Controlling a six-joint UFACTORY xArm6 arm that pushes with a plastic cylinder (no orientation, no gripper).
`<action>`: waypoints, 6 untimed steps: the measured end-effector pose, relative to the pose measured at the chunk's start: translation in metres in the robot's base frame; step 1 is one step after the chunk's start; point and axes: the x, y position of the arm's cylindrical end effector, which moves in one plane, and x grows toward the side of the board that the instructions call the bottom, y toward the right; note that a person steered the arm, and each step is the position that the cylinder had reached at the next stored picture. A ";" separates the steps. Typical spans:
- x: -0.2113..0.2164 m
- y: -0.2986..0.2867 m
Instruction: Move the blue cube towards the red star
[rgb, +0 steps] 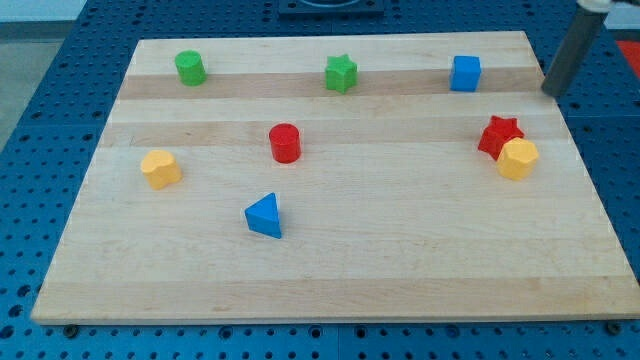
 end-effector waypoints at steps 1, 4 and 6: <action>-0.060 -0.011; -0.045 -0.117; 0.021 -0.116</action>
